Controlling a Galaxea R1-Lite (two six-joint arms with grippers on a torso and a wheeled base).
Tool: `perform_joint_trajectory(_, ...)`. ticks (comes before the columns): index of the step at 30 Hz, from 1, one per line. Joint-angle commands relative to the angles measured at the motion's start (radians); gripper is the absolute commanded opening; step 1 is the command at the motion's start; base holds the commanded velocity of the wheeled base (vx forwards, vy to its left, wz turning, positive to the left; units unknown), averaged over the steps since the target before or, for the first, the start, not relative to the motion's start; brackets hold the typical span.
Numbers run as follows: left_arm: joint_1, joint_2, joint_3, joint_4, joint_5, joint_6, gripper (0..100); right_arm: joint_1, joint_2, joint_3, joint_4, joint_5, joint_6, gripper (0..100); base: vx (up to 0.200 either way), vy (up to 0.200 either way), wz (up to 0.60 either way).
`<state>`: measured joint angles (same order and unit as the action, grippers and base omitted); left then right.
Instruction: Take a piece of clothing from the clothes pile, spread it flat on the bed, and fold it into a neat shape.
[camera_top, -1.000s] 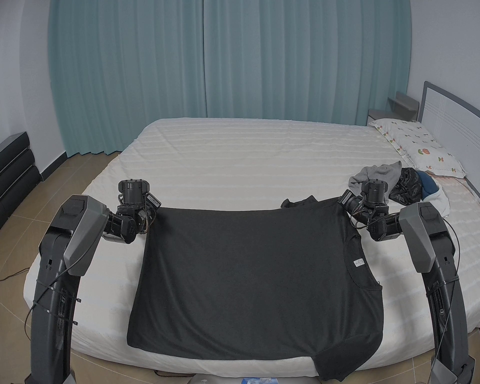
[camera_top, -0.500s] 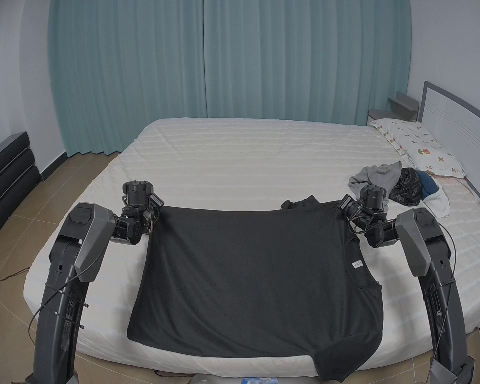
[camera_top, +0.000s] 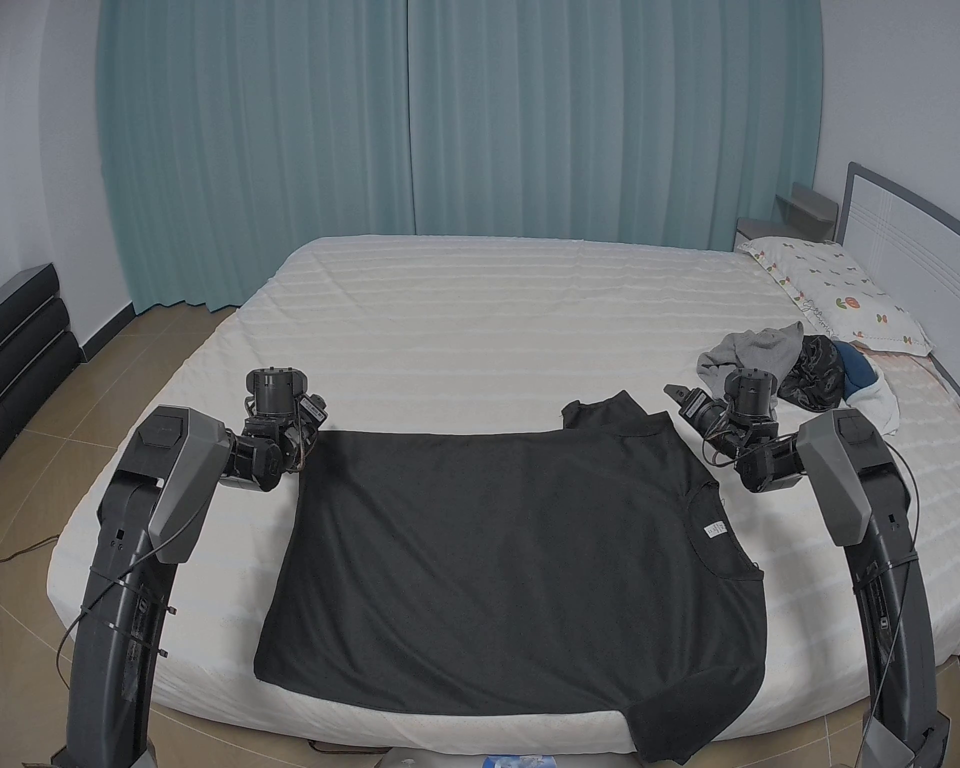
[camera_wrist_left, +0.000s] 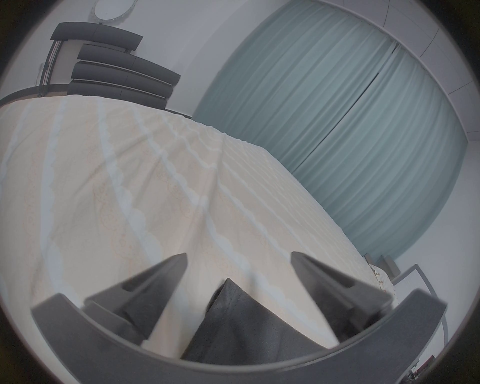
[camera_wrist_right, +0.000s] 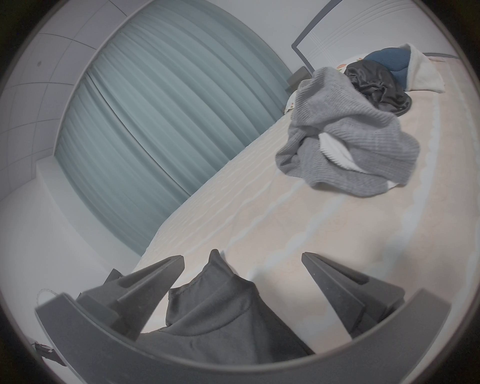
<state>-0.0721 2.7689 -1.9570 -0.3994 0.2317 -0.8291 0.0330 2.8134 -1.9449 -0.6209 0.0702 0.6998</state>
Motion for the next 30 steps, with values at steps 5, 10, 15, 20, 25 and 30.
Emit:
perform_joint_trajectory(5,0.048,-0.308,0.348,-0.015,-0.043,-0.004,100,-0.059,-0.361,0.451,-0.059,0.079,0.018,100,0.000,0.000,0.00)
perform_joint_trajectory(10,0.051,-0.526,0.665,-0.022,-0.095,-0.013,100,-0.071,-0.583,0.781,-0.089,0.151,0.014,100,0.000,0.000,0.00)
perform_joint_trajectory(15,0.043,-0.677,0.934,-0.095,-0.163,-0.025,100,-0.081,-0.730,1.025,-0.117,0.180,0.015,100,0.000,0.000,0.00)
perform_joint_trajectory(20,0.029,-0.825,1.262,-0.268,-0.204,-0.024,100,-0.087,-0.879,1.307,-0.197,0.217,0.018,100,-0.040,0.000,0.00)
perform_joint_trajectory(25,0.008,-0.887,1.445,-0.325,-0.209,-0.024,100,-0.088,-0.939,1.468,-0.257,0.310,0.020,100,-0.200,0.000,0.00)
perform_joint_trajectory(30,-0.003,-0.879,1.564,-0.351,-0.246,-0.028,100,-0.110,-0.913,1.541,-0.280,0.375,0.023,100,-0.200,0.000,0.00)
